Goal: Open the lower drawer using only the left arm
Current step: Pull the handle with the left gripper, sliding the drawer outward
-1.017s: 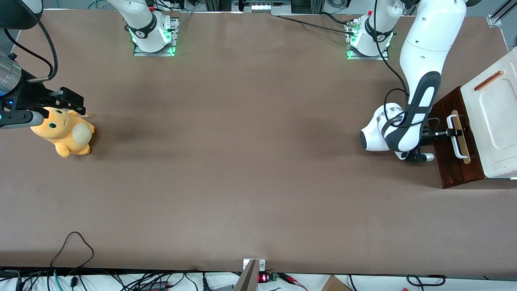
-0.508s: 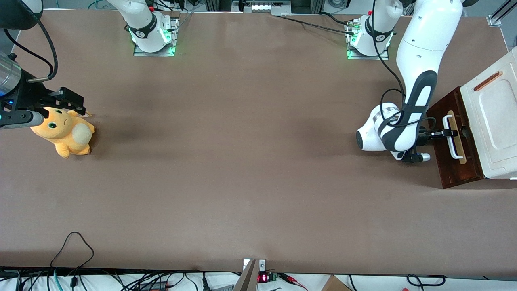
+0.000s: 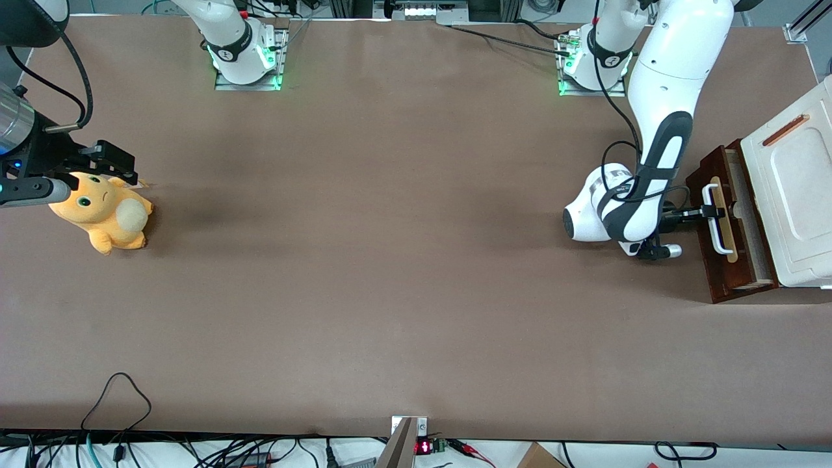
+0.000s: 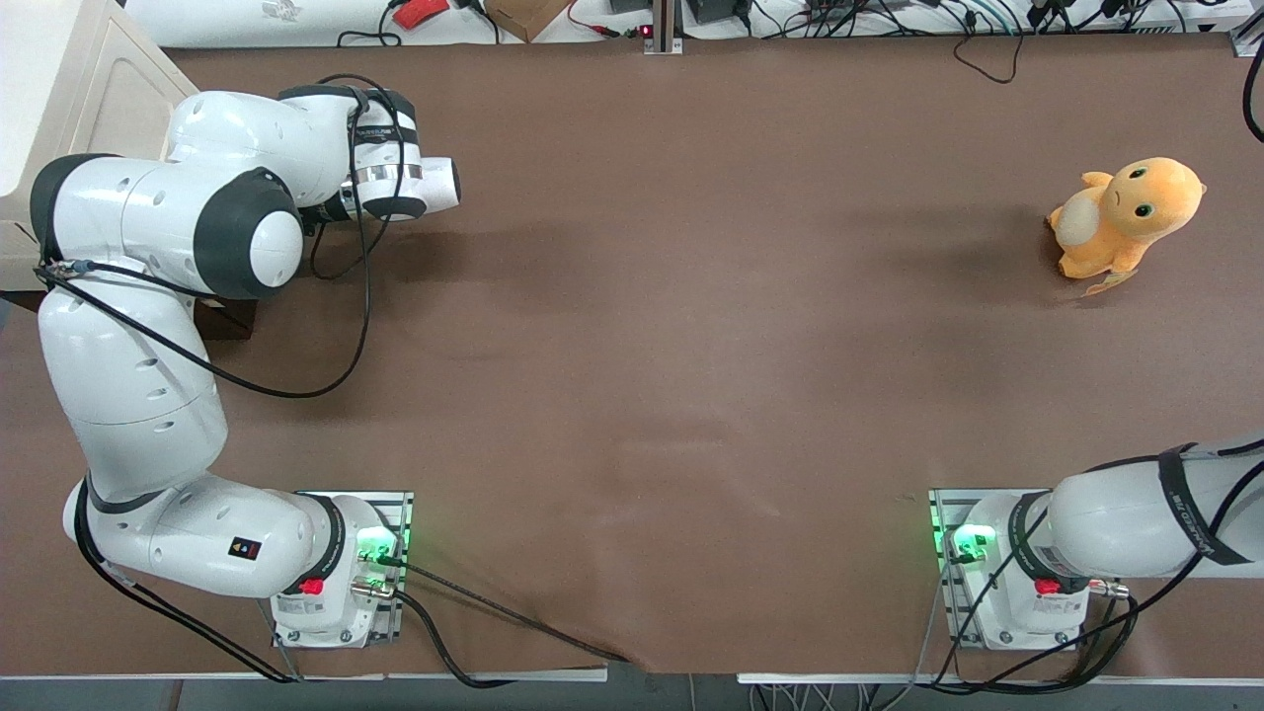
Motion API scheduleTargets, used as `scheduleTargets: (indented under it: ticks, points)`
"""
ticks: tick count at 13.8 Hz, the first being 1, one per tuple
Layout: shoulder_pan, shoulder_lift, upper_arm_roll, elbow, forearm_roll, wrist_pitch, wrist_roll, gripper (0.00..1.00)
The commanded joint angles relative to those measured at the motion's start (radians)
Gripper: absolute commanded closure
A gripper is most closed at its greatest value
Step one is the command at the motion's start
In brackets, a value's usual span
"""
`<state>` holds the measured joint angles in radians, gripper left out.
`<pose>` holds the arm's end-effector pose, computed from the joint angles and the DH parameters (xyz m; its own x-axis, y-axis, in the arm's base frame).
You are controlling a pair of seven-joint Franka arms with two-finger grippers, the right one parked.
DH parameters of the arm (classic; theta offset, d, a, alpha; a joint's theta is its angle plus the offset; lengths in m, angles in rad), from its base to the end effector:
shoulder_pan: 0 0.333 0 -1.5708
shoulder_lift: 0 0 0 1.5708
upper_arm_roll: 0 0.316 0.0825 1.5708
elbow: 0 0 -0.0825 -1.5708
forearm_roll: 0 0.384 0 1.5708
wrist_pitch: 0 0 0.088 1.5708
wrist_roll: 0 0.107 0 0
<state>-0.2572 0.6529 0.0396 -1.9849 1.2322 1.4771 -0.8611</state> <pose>0.5313 -0.0065 0.1539 0.9692 0.1006 -0.2247 -0.2173 -0.0795 -0.9729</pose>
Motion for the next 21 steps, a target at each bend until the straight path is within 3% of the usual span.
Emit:
scheduleTargets:
  ticks: [1, 13, 21]
  points:
    - [-0.045, 0.002, 0.0, 0.006, -0.08, -0.043, 0.002, 0.83]
    - [-0.126, 0.014, 0.0, 0.041, -0.206, -0.086, -0.026, 0.84]
    - [-0.158, 0.021, 0.0, 0.064, -0.247, -0.115, -0.026, 0.84]
